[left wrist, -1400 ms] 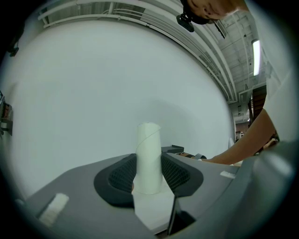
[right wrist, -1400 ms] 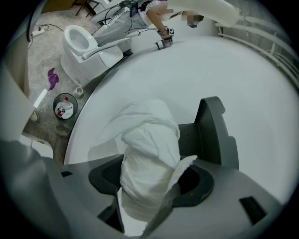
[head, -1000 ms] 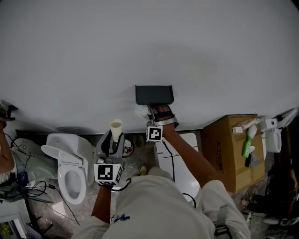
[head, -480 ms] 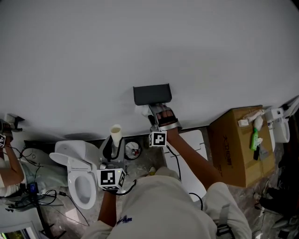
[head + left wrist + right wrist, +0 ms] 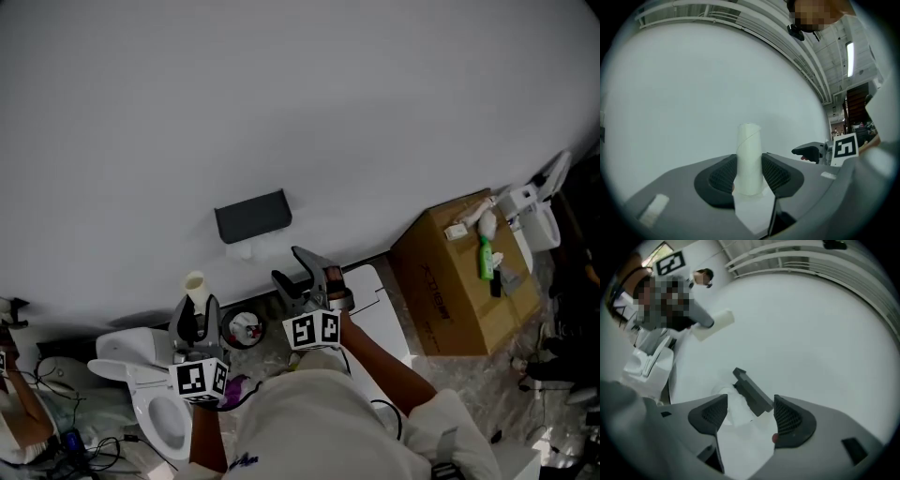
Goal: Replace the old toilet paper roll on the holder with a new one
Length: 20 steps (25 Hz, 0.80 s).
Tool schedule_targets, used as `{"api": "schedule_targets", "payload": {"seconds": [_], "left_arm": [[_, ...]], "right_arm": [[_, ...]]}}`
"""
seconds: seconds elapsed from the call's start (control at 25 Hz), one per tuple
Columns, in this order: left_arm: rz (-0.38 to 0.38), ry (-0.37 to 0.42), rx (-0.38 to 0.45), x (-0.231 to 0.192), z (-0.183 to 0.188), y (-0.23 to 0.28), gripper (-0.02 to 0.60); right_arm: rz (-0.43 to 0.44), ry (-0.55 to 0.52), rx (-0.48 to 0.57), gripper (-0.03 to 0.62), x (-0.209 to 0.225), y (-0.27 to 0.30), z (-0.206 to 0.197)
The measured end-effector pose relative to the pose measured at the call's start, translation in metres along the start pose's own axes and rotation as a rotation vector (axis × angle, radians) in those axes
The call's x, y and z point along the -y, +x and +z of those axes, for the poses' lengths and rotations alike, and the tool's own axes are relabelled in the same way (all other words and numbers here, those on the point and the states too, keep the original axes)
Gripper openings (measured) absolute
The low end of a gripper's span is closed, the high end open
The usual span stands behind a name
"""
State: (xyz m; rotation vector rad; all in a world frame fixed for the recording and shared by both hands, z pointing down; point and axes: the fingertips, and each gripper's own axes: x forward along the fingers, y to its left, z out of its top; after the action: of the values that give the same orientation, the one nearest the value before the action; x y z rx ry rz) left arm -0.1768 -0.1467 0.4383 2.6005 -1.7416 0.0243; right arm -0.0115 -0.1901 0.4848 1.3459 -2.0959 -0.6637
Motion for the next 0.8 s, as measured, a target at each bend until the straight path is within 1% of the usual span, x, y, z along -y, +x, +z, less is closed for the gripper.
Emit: {"api": "schedule_targets", "payload": {"seconds": [0.12,0.28,0.32,0.36,0.48,0.56,0.64,0.8], "left_arm": [[-0.029,0.008,0.02,0.009,0.009,0.01,0.173],[-0.077,0.018,0.038,0.027,0.02,0.023,0.173],[-0.087,0.021,0.043,0.03,0.023,0.024,0.173],[-0.094,0.025,0.047,0.033,0.026,0.023,0.173],[-0.101,0.034,0.061,0.034,0.036,0.02,0.173],[-0.097,0.037,0.068,0.032,0.039,0.018,0.173],[-0.089,0.038,0.074,0.03,0.041,0.016,0.173],[-0.074,0.034,0.081,0.023,0.042,0.012,0.173]], "right_arm": [[-0.03,0.165,0.042,0.253,0.023,-0.023,0.009],[-0.059,0.348,0.073,0.069,0.051,-0.051,0.01],[-0.072,0.377,0.089,0.029,0.059,-0.058,0.012],[-0.087,0.395,0.108,0.011,0.065,-0.064,0.015],[-0.128,0.46,0.162,0.003,0.08,-0.078,0.023],[-0.135,0.559,0.203,0.003,0.087,-0.086,0.026],[-0.123,0.637,0.223,0.003,0.093,-0.091,0.024],[-0.121,0.696,0.241,0.003,0.1,-0.094,0.022]]}}
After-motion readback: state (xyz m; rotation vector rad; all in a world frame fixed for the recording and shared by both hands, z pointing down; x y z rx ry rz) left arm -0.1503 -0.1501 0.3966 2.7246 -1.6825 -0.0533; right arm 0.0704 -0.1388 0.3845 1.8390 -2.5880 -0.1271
